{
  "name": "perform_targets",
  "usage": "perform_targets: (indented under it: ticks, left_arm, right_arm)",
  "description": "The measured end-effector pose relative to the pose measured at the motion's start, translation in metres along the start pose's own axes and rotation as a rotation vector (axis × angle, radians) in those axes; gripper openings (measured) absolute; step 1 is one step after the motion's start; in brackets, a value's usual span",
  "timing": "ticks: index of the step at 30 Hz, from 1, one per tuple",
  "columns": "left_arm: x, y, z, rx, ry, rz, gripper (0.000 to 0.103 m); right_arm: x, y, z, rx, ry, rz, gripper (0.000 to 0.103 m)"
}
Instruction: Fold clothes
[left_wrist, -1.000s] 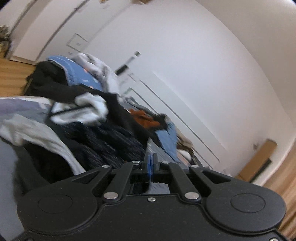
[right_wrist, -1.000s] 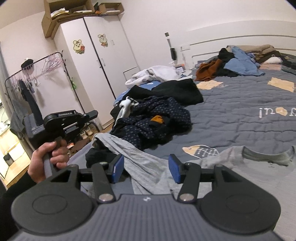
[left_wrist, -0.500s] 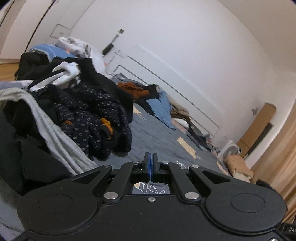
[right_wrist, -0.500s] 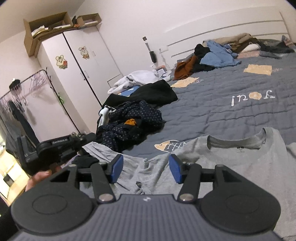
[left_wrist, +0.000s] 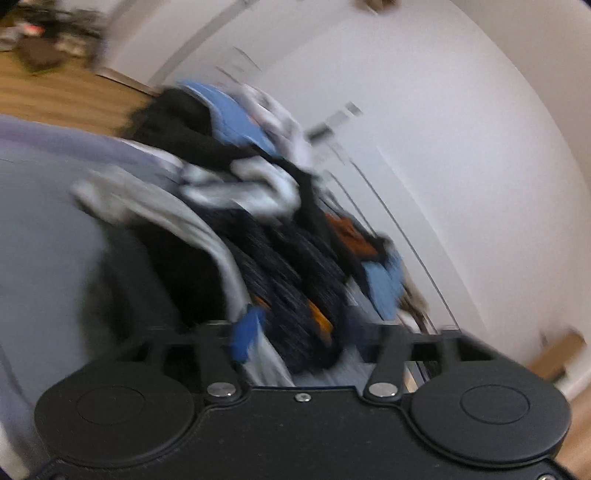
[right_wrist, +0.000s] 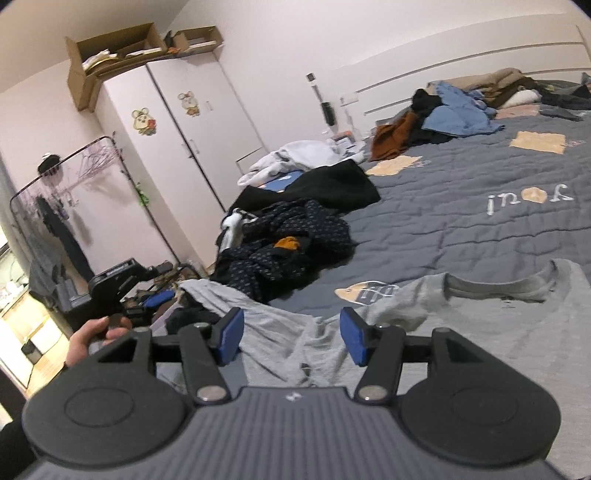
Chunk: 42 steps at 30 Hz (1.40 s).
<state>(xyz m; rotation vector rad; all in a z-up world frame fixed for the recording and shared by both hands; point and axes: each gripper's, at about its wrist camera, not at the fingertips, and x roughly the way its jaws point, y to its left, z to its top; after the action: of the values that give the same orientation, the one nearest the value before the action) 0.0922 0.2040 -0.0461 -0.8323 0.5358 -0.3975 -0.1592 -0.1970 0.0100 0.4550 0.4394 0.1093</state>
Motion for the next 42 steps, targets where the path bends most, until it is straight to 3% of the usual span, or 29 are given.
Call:
perform_targets:
  ticks: [4,7,12,16,25,36,38,39,40,42]
  left_arm:
    - [0.0,0.042,0.03,-0.128,-0.036,0.002,0.056]
    - [0.006,0.071,0.039,-0.19,-0.056,0.061,0.056]
    - [0.025,0.112,0.046,-0.272,0.004,0.131,0.056]
    - [0.034,0.133,0.057,-0.328,-0.004,0.126,0.055]
    - [0.061,0.17,0.059,-0.459,-0.008,0.106,0.056]
    - [0.085,0.173,0.061,-0.478,-0.046,0.093,0.056]
    - [0.086,0.17,0.06,-0.468,-0.045,0.094,0.053]
    - [0.086,0.169,0.059,-0.457,-0.045,0.104,0.043]
    - [0.087,0.169,0.058,-0.445,-0.036,0.112,0.021]
    - [0.089,0.167,0.056,-0.411,-0.02,0.137,0.011]
  right_arm:
    - [0.007,0.012,0.0,-0.014,0.014,0.031,0.057]
    - [0.013,0.022,-0.001,-0.032,0.031,0.048,0.057]
    - [0.027,0.036,-0.005,-0.067,0.073,0.056,0.057]
    - [0.033,0.042,-0.008,-0.078,0.087,0.063,0.057]
    - [0.048,0.055,-0.015,-0.105,0.124,0.049,0.057]
    - [0.058,0.06,-0.018,-0.106,0.157,0.02,0.057]
    - [0.058,0.061,-0.018,-0.109,0.16,0.017,0.057]
    - [0.059,0.061,-0.018,-0.11,0.161,0.016,0.057]
    - [0.059,0.062,-0.018,-0.111,0.163,0.014,0.057]
    - [0.06,0.064,-0.018,-0.114,0.165,0.015,0.057]
